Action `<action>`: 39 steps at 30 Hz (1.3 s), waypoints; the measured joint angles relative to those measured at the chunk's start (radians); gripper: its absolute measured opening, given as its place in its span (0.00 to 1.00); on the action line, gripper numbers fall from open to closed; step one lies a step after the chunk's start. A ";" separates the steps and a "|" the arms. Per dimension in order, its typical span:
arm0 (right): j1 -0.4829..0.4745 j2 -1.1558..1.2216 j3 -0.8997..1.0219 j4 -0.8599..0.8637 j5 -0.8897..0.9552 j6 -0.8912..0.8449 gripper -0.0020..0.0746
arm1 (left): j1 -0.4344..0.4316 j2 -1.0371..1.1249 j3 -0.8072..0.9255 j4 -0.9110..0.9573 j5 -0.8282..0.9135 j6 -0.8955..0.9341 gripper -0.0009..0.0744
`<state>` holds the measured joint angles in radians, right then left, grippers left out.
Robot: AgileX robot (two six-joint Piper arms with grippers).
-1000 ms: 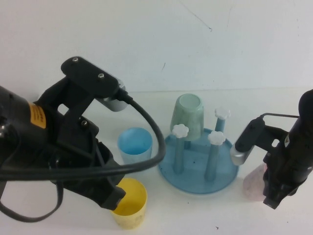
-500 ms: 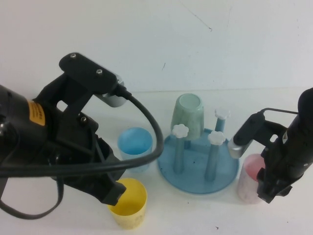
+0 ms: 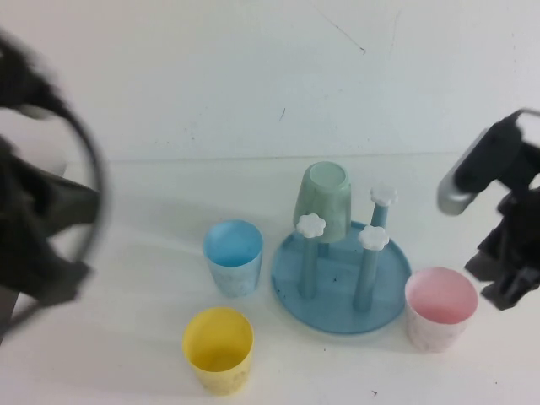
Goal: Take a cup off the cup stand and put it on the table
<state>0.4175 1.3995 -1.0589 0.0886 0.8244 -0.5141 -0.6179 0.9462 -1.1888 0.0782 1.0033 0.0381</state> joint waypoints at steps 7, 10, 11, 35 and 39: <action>0.000 -0.247 0.003 -0.022 0.004 0.002 0.08 | 0.000 -0.235 0.087 0.161 -0.090 -0.093 0.01; 0.000 -0.357 0.038 -0.062 -0.004 0.009 0.04 | 0.000 -0.345 0.192 0.165 -0.166 -0.098 0.01; 0.000 -0.386 0.055 -0.073 -0.009 0.018 0.04 | 0.000 -0.376 0.238 0.165 -0.191 -0.100 0.01; 0.000 -1.156 0.736 -0.035 -0.434 0.102 0.02 | 0.000 -0.644 0.870 0.203 -0.745 -0.334 0.01; 0.000 -1.163 0.736 -0.009 -0.440 0.107 0.02 | 0.000 -0.644 0.870 0.207 -0.773 -0.334 0.01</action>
<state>0.4175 0.2367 -0.3227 0.0795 0.3839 -0.4074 -0.6179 0.3026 -0.3187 0.2857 0.2305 -0.2964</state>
